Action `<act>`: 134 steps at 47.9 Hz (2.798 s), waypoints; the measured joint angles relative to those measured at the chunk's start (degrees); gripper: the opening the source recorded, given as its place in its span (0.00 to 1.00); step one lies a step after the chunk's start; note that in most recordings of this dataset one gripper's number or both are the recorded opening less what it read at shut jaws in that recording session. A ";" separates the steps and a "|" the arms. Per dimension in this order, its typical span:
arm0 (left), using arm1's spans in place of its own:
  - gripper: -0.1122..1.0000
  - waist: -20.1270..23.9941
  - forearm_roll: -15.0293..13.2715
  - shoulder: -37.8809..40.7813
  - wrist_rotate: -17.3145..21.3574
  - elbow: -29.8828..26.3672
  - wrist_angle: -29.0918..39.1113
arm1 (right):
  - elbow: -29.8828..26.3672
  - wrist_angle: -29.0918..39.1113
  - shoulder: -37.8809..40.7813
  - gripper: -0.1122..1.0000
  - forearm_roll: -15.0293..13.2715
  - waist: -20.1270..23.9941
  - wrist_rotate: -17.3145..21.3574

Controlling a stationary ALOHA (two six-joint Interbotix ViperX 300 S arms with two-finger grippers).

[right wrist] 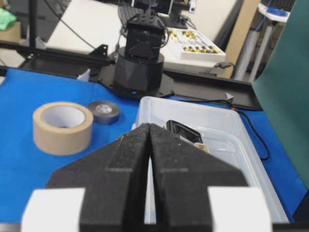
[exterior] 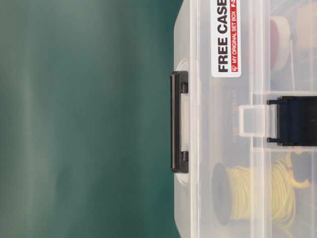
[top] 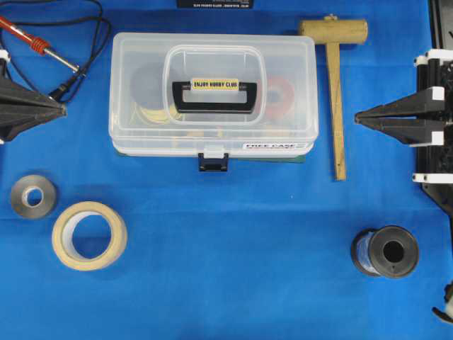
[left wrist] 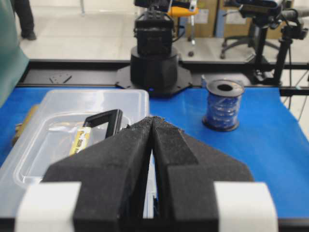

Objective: Open the tool box with both arms.
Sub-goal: 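Move both grippers inward to the left and right sides of the lid, then grip the lid edges with both grippers and start lifting upward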

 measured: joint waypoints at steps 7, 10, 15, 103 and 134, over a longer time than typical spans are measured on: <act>0.10 0.00 -1.67 -0.09 0.44 -0.62 3.60 | -0.70 0.79 0.00 0.10 0.00 -0.70 0.26; 0.10 0.09 -1.76 -0.44 0.35 -0.79 4.92 | -1.14 2.11 -0.18 0.10 0.09 -1.32 0.26; 0.10 1.49 -1.85 -1.32 0.26 -0.88 7.56 | -1.41 5.36 -0.79 0.10 0.18 -2.20 0.88; 0.91 13.36 -1.76 26.72 6.06 0.09 7.12 | -5.80 22.24 26.10 0.86 -1.58 -15.29 4.31; 0.91 14.59 -1.76 20.48 8.00 -0.35 7.65 | -5.80 22.24 19.34 0.86 -2.02 -15.73 4.39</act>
